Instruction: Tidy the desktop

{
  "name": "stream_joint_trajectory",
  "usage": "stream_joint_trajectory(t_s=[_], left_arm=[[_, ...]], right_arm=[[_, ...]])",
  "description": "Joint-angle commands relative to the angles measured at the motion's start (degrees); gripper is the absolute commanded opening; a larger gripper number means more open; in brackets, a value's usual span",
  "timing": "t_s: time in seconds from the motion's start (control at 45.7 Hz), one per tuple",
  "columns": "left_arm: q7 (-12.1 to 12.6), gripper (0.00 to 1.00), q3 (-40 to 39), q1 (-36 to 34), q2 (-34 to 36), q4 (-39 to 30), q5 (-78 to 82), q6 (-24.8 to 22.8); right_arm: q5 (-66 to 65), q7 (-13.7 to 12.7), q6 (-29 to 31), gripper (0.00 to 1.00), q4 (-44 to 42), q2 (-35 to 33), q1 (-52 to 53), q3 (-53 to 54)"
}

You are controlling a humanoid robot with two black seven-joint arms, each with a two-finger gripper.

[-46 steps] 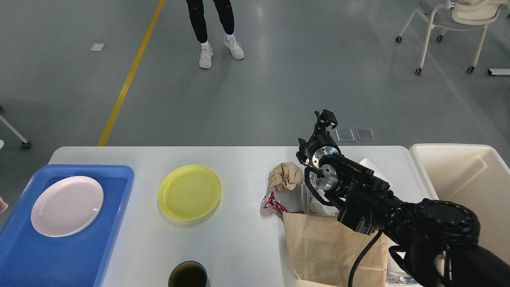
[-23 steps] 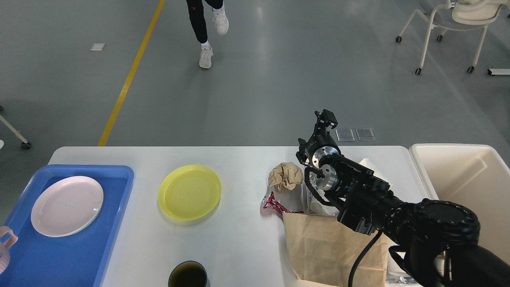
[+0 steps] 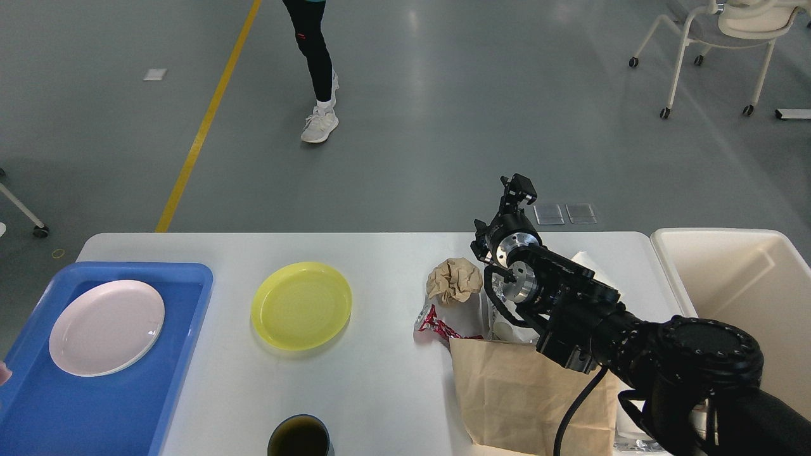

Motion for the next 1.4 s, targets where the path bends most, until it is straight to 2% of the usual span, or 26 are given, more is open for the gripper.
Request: stream_joint_trajectory(t_s=[0.0,0.153,0.504,0.591,0.744,0.876,0.898,1.073,1.204,1.379], left_arm=[[0.1,0.00,-6.6,5.1,0.1,0.8,0.0,0.2],[0.1,0.00,-9.6,7.6,0.0,0.9,0.0,0.2],[0.2,0.00,-9.7,7.8,0.1,1.8,0.0,0.2],[0.2,0.03,-9.6,8.4,0.0,1.9,0.0,0.2],[0.2,0.20,-9.8,8.7,0.0,2.7,-0.1,0.2],[0.2,0.37,-9.8,8.6,0.0,3.0,-0.1,0.2],[0.2,0.42,-9.8,8.6,0.0,3.1,-0.1,0.2],[0.1,0.62,-9.9,8.5,0.0,4.2,-0.1,0.2],[0.0,0.74,-10.1,8.3,0.0,4.2,-0.1,0.2],[0.0,0.82,-12.0,8.4,0.0,4.2,-0.1,0.0]], right_arm=[[0.0,0.0,0.0,1.00,-0.1,0.0,0.0,0.0],[0.0,0.0,0.0,1.00,0.0,0.0,0.0,0.0],[0.0,0.0,0.0,1.00,0.0,0.0,0.0,0.0],[0.0,0.0,0.0,1.00,0.0,0.0,0.0,0.0],[0.0,0.0,0.0,1.00,0.0,0.0,0.0,0.0],[0.0,0.0,0.0,1.00,0.0,0.0,0.0,0.0],[0.0,0.0,0.0,1.00,0.0,0.0,0.0,0.0],[0.0,0.0,0.0,1.00,0.0,0.0,0.1,0.0],[0.0,0.0,0.0,1.00,0.0,0.0,0.0,0.0],[0.0,0.0,0.0,1.00,0.0,0.0,0.1,0.0]])
